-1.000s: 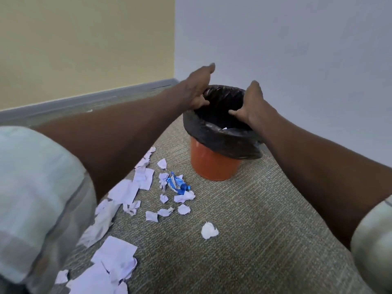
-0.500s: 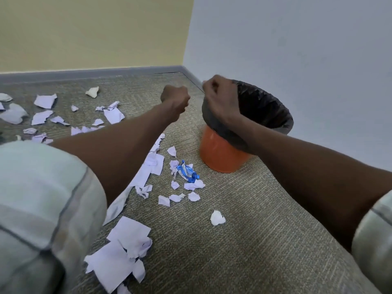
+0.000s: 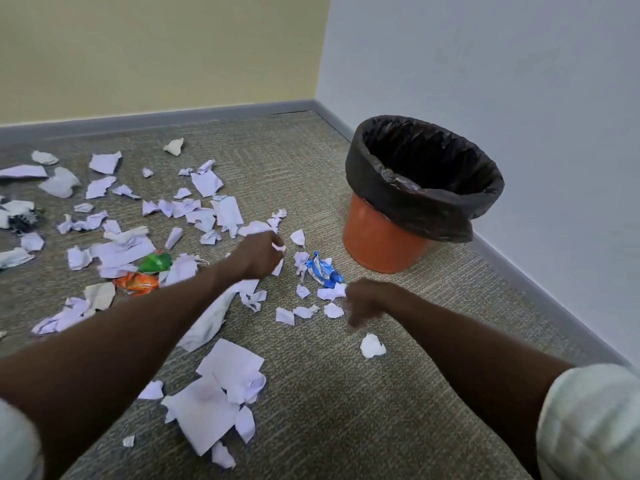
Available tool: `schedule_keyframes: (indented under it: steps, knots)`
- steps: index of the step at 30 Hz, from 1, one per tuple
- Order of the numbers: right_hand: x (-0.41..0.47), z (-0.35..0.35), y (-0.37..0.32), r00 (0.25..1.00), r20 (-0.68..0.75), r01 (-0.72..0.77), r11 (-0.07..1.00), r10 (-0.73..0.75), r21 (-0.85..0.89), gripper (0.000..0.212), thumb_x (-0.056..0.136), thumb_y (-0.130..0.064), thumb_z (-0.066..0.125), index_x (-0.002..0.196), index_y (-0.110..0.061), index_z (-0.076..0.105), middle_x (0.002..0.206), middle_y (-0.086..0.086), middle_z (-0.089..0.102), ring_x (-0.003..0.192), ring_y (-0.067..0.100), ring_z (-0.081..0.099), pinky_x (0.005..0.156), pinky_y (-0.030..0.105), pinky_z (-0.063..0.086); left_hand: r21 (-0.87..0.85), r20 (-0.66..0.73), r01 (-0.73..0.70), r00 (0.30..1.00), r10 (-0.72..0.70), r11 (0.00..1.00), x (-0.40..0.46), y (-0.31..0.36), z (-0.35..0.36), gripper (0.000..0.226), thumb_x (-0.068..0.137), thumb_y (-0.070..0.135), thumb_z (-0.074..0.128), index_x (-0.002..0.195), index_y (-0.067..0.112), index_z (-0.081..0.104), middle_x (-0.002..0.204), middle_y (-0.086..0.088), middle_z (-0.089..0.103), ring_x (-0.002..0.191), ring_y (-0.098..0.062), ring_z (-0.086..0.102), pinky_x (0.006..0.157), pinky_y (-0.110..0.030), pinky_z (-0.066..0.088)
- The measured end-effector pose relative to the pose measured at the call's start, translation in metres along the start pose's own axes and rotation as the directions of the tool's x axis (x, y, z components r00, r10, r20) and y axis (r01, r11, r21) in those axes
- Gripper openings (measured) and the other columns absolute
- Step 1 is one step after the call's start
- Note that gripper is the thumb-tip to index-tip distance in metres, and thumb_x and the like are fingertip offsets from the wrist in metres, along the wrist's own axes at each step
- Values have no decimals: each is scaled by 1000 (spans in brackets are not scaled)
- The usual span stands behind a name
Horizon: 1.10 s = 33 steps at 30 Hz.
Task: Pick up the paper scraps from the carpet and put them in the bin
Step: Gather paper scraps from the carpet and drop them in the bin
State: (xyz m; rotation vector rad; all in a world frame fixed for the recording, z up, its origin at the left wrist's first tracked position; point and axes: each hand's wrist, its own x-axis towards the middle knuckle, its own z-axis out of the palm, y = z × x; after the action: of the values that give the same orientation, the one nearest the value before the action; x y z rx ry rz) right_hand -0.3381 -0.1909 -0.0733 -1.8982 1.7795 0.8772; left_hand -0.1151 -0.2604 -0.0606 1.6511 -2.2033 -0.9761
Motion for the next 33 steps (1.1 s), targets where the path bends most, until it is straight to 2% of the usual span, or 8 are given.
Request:
schedule_keyframes:
  steps: [3, 6, 9, 13, 18, 23, 26, 33]
  knots:
    - [6, 35, 8, 995, 53, -82, 997, 82, -6, 93, 70, -44, 83, 140, -2, 39, 128, 18, 58, 113, 30, 59, 83, 33, 48, 73, 26, -80, 997, 78, 994, -12, -18, 25, 29, 95, 15, 53, 123, 10, 58, 113, -15, 69, 108, -32, 64, 89, -35, 49]
    - [10, 52, 3, 986, 97, -147, 982, 137, 115, 120, 74, -44, 80, 152, -1, 0, 147, 23, 41, 133, 36, 43, 101, 39, 42, 177, 91, -175, 983, 161, 969, -21, -21, 47, 41, 95, 14, 52, 136, 13, 49, 124, -15, 60, 114, -30, 58, 93, -35, 45]
    - [13, 68, -4, 970, 146, -218, 958, 193, 186, 118, 80, -38, 77, 152, -6, -11, 149, 29, 34, 136, 40, 38, 106, 43, 40, 285, 171, -249, 963, 207, 926, -23, -21, 73, 60, 93, 15, 55, 149, 17, 34, 142, -20, 47, 127, -35, 48, 104, -42, 43]
    - [6, 79, -8, 979, 14, -196, 923, 203, 331, 76, 94, -5, 48, 154, -6, 1, 150, 36, 19, 138, 44, 33, 108, 45, 36, 386, 314, -217, 945, 93, 897, -28, -10, 104, 79, 95, 20, 52, 157, 20, 3, 161, -23, 5, 148, -43, 8, 116, -55, 27]
    - [16, 73, -7, 970, -71, -169, 855, 232, 490, 84, 89, -14, 59, 153, -6, 6, 150, 28, 25, 136, 40, 37, 106, 43, 38, 413, 319, -140, 948, 1, 900, -25, -9, 120, 79, 99, 23, 48, 156, 31, -7, 161, -19, -16, 147, -47, -10, 113, -65, 24]
    - [41, 42, -1, 929, -246, -46, 747, 276, 663, 74, 82, -16, 69, 141, -13, 24, 140, 23, 31, 124, 41, 48, 99, 44, 46, 405, 297, -157, 954, 33, 901, -17, -28, 120, 76, 98, 22, 48, 157, 25, -1, 162, -19, 4, 146, -45, 11, 114, -56, 31]
    - [56, 28, -2, 948, -223, -12, 726, 227, 688, 97, 77, -9, 75, 149, -25, 12, 149, 23, 14, 130, 42, 41, 105, 46, 43, 339, 249, -194, 962, 111, 920, -18, -38, 112, 67, 98, 18, 44, 157, 17, 12, 154, -18, 27, 137, -40, 31, 110, -46, 36]
    - [80, 18, -12, 998, -66, 10, 926, 16, 378, 146, 61, -22, 92, 149, -37, -22, 154, 17, -33, 143, 54, -1, 101, 60, 43, 216, 161, -125, 983, 91, 968, -13, -48, 106, 92, 85, 15, 63, 157, 22, 6, 144, -22, 35, 128, -40, 41, 106, -46, 39]
